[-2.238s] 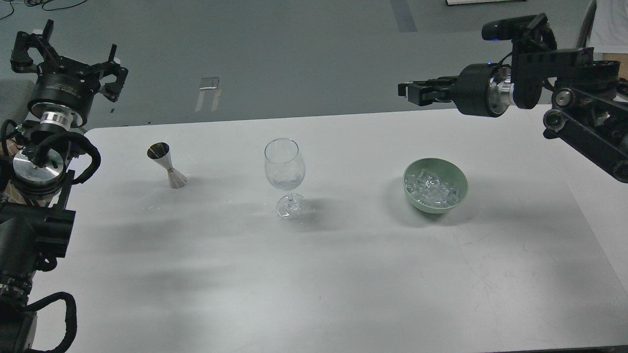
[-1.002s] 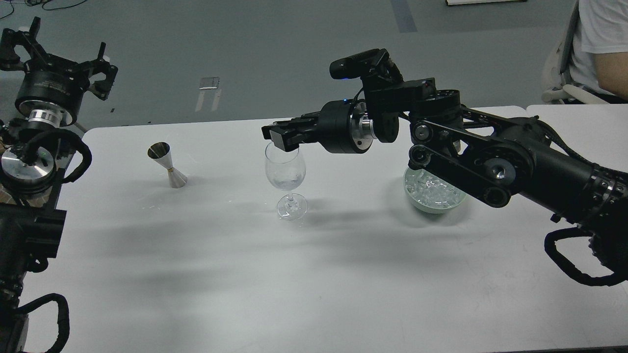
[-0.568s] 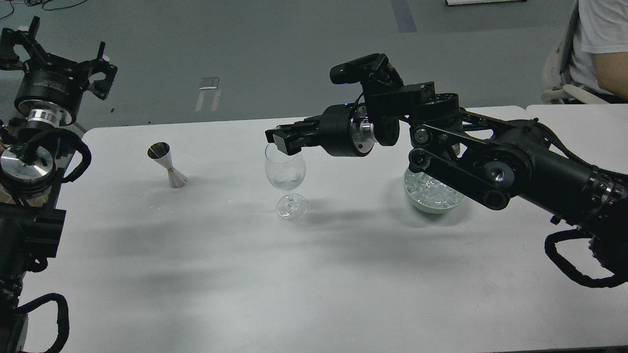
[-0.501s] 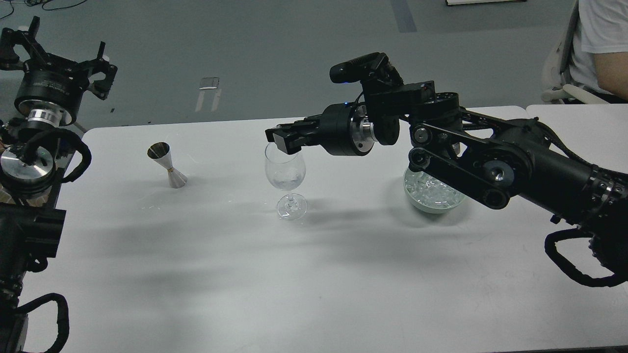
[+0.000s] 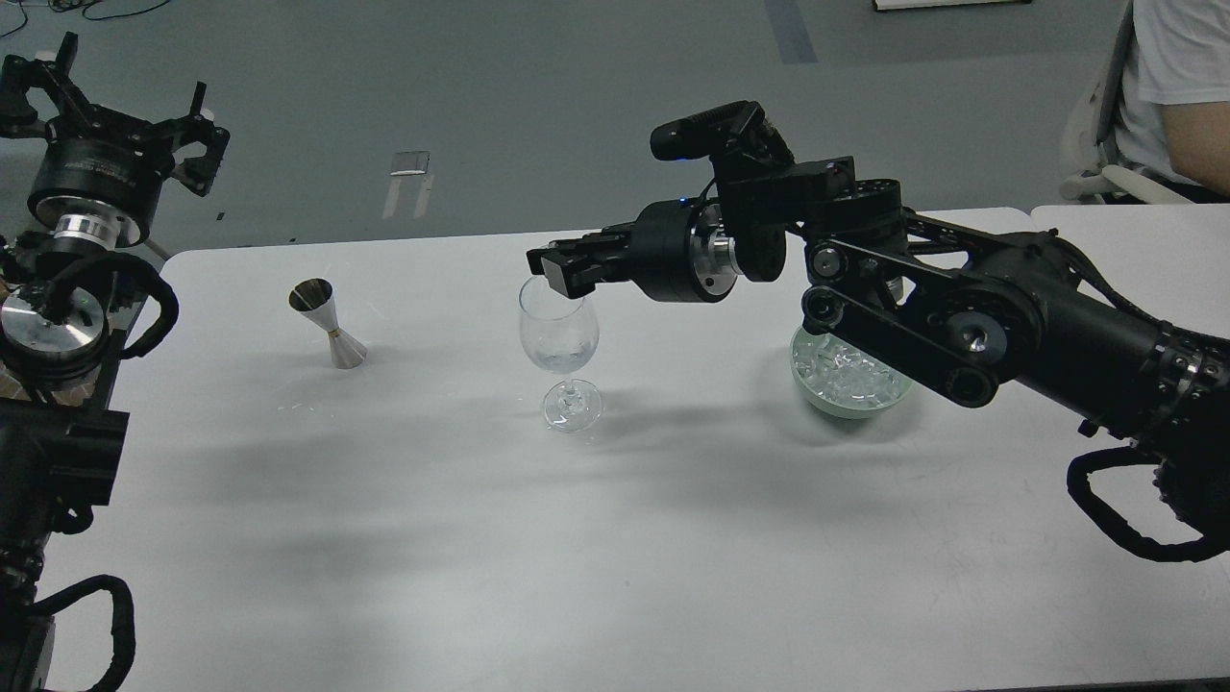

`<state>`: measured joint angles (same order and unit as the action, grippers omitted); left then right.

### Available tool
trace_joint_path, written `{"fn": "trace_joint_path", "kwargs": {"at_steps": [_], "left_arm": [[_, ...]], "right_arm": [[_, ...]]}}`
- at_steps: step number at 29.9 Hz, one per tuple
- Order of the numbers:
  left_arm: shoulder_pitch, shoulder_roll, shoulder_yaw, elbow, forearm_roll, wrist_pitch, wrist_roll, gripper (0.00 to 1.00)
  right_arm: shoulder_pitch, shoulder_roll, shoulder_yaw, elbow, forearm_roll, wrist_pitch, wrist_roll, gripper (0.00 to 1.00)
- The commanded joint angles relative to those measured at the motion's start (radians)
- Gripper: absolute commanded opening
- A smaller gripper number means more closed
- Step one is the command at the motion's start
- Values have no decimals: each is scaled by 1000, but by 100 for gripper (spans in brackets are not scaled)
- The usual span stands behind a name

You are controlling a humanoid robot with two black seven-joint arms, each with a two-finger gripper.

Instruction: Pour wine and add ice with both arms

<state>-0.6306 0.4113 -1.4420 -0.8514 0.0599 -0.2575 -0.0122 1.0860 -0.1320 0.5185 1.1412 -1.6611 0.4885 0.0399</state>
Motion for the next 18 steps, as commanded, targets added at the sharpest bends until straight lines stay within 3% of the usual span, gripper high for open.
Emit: {"fn": "trace_joint_path", "kwargs": {"at_steps": [1, 7, 10, 18], "left_arm": [[-1, 1, 0, 0, 0, 1, -2, 98], [0, 4, 0, 0, 0, 1, -2, 98], [-1, 4, 0, 0, 0, 1, -2, 98], [-1, 6, 0, 0, 0, 0, -2, 98]], "right_arm": [[0, 0, 0, 0, 1, 0, 0, 21], [0, -1, 0, 0, 1, 0, 2, 22], [-3, -1, 0, 2, 1, 0, 2, 30], [-3, -3, 0, 2, 1, 0, 2, 33]]}}
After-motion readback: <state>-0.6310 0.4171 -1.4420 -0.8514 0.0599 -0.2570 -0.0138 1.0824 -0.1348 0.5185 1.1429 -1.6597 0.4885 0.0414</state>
